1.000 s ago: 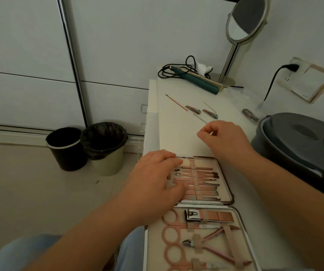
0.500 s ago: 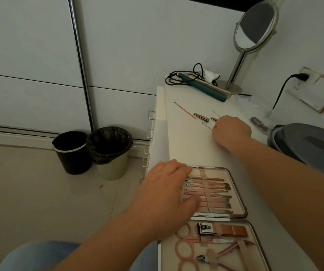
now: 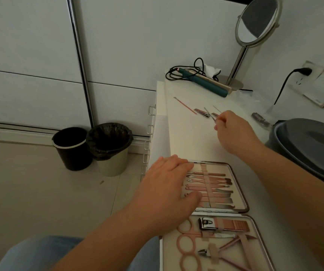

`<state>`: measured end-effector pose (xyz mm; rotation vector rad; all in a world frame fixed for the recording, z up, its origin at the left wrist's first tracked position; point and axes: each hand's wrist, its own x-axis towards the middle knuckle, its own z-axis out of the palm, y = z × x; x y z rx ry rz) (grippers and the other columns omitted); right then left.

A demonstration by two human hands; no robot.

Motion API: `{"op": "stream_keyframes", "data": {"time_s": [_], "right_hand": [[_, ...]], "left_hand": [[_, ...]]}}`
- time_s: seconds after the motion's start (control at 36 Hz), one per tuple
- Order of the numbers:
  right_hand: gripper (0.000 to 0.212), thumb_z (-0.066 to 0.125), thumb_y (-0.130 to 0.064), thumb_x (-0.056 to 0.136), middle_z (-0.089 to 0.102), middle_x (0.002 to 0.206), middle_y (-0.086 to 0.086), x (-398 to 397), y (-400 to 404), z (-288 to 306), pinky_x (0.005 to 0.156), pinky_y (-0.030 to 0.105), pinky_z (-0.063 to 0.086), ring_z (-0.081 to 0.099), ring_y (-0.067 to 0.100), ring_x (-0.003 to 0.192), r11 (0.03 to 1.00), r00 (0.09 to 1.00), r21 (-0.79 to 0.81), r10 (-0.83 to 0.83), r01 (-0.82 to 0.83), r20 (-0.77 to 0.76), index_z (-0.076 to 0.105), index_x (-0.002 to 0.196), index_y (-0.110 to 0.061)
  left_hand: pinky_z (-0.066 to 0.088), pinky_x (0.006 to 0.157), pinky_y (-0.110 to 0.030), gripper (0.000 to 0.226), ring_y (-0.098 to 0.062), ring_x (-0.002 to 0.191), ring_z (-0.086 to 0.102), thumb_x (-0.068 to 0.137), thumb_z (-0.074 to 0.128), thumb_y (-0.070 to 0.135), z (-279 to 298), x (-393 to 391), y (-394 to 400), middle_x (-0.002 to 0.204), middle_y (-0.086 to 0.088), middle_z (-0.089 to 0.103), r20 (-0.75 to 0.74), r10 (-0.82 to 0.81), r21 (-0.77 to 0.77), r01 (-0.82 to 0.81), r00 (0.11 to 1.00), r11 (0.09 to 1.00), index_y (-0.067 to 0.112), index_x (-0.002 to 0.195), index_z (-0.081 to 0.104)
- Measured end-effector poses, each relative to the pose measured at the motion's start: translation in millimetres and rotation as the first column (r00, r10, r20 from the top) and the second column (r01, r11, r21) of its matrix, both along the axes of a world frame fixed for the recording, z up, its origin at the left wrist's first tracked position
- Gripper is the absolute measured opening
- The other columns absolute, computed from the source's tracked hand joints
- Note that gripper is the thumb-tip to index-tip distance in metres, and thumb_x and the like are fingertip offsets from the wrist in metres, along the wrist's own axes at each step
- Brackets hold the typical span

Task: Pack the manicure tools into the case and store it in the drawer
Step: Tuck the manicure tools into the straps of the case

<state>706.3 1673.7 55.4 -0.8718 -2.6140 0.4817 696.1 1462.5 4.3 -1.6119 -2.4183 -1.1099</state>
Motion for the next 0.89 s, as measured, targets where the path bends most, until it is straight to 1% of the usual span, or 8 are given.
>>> {"op": "stream_keyframes", "data": {"time_s": [0.14, 0.25, 0.39, 0.47, 0.56, 0.67, 0.75, 0.89], "right_hand": [[0.007, 0.043, -0.024, 0.094, 0.054, 0.077, -0.012, 52, -25, -4, 0.053, 0.017, 0.034, 0.05, 0.003, 0.065, 0.985, 0.984, -0.007, 0.173, -0.173, -0.037, 0.047, 0.09, -0.028], [0.013, 0.05, -0.023, 0.091, 0.053, 0.081, -0.021, 78, -28, -6, 0.057, 0.008, 0.036, 0.052, -0.004, 0.076, 0.972, 0.972, -0.066, 0.221, -0.227, -0.078, 0.047, 0.095, -0.035], [0.021, 0.054, -0.018, 0.088, 0.055, 0.085, -0.023, 95, -25, -12, 0.06, 0.001, 0.04, 0.052, -0.008, 0.082, 0.959, 0.957, -0.037, 0.278, -0.282, -0.087, 0.053, 0.09, -0.04], [0.03, 0.056, -0.015, 0.086, 0.059, 0.084, -0.019, 98, -21, -12, 0.066, 0.0, 0.04, 0.05, -0.01, 0.085, 0.945, 0.945, -0.059, 0.318, -0.323, -0.075, 0.053, 0.078, -0.044], [0.027, 0.056, -0.019, 0.086, 0.059, 0.083, -0.02, 98, -18, -10, 0.06, 0.006, 0.042, 0.05, -0.011, 0.084, 0.942, 0.943, -0.061, 0.329, -0.331, -0.042, 0.053, 0.075, -0.044], [0.023, 0.056, -0.024, 0.086, 0.057, 0.081, -0.019, 99, -16, -12, 0.055, 0.01, 0.038, 0.052, -0.004, 0.076, 0.94, 0.942, -0.07, 0.337, -0.335, 0.01, 0.053, 0.074, -0.043], [0.023, 0.056, -0.024, 0.086, 0.057, 0.08, -0.018, 100, -13, -13, 0.054, 0.011, 0.038, 0.053, 0.0, 0.074, 0.939, 0.942, -0.093, 0.335, -0.332, 0.024, 0.053, 0.074, -0.043], [0.022, 0.054, -0.027, 0.087, 0.055, 0.079, -0.019, 100, -14, -15, 0.05, 0.01, 0.036, 0.053, 0.001, 0.071, 0.939, 0.942, -0.088, 0.335, -0.331, 0.033, 0.051, 0.073, -0.043]], "left_hand": [[-0.009, 0.103, -0.01, 0.061, 0.004, 0.129, 0.009, 0.083, 0.049, 0.049, -1, 0, 0, 0.141, 0.017, 0.031, 0.022, 0.005, 0.006, -0.005, 1.0, 1.0, 0.032, 0.138, 0.03], [-0.013, 0.091, 0.004, 0.059, 0.007, 0.123, 0.011, 0.082, 0.052, 0.047, 1, 1, 0, 0.138, 0.017, 0.034, 0.004, 0.013, 0.0, -0.013, 1.0, 1.0, 0.032, 0.136, 0.034], [-0.015, 0.092, 0.003, 0.059, 0.007, 0.127, 0.01, 0.082, 0.052, 0.048, 2, 2, 0, 0.14, 0.019, 0.031, 0.021, 0.019, -0.046, -0.018, 1.0, 0.999, 0.034, 0.136, 0.033], [-0.017, 0.089, 0.005, 0.06, 0.013, 0.122, 0.005, 0.081, 0.05, 0.052, 5, 2, 1, 0.14, 0.023, 0.028, 0.019, 0.026, -0.091, -0.024, 0.999, 0.996, 0.036, 0.136, 0.032], [-0.012, 0.088, 0.008, 0.059, 0.025, 0.107, 0.005, 0.081, 0.051, 0.052, 9, 1, 2, 0.128, 0.029, 0.029, 0.044, 0.046, -0.108, -0.041, 0.998, 0.993, 0.035, 0.135, 0.034], [0.009, 0.106, -0.005, 0.058, 0.021, 0.121, 0.017, 0.077, 0.053, 0.052, 9, 1, 1, 0.123, 0.031, 0.032, 0.127, 0.093, -0.068, -0.085, 0.988, 0.994, 0.036, 0.131, 0.04], [0.005, 0.105, -0.003, 0.05, 0.028, 0.118, 0.015, 0.079, 0.052, 0.054, 6, 1, 1, 0.13, 0.031, 0.037, 0.137, 0.105, -0.074, -0.095, 0.985, 0.993, 0.034, 0.125, 0.049], [0.002, 0.108, -0.007, 0.058, 0.02, 0.124, 0.011, 0.072, 0.042, 0.061, 7, 4, 2, 0.137, 0.029, 0.034, 0.079, 0.109, -0.122, -0.099, 0.991, 0.988, 0.037, 0.125, 0.05]]}}
